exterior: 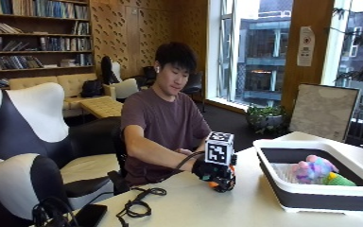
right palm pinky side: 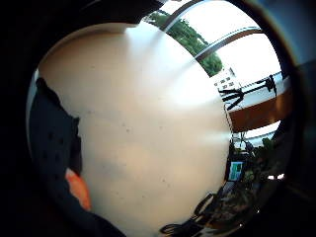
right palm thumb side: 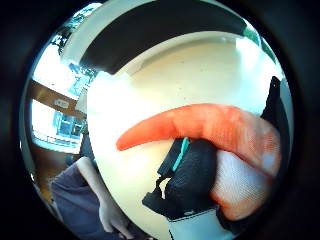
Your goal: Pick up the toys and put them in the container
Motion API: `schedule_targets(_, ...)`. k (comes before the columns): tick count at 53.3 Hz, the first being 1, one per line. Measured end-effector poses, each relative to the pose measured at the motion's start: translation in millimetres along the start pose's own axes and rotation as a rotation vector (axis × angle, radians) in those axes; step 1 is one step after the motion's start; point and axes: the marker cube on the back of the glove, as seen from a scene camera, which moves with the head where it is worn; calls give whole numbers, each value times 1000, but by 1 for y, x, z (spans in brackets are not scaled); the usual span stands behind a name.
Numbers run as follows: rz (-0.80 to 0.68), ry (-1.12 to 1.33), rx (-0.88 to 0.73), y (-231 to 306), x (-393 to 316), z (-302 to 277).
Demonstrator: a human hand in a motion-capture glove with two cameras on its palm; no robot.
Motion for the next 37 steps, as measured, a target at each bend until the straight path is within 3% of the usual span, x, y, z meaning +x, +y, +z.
schedule_targets(4, 9, -66, -183, 2, 2, -15)
schedule_targets(9, 45, -132, -237, -2, 1, -49)
schedule_targets(26, 119, -81, 23, -84, -19, -210)
schedule_targets(34, 95, -14, 111, -134, -45, -228)
schedule_targets(37, 195, -82, 142, -154, -67, -226)
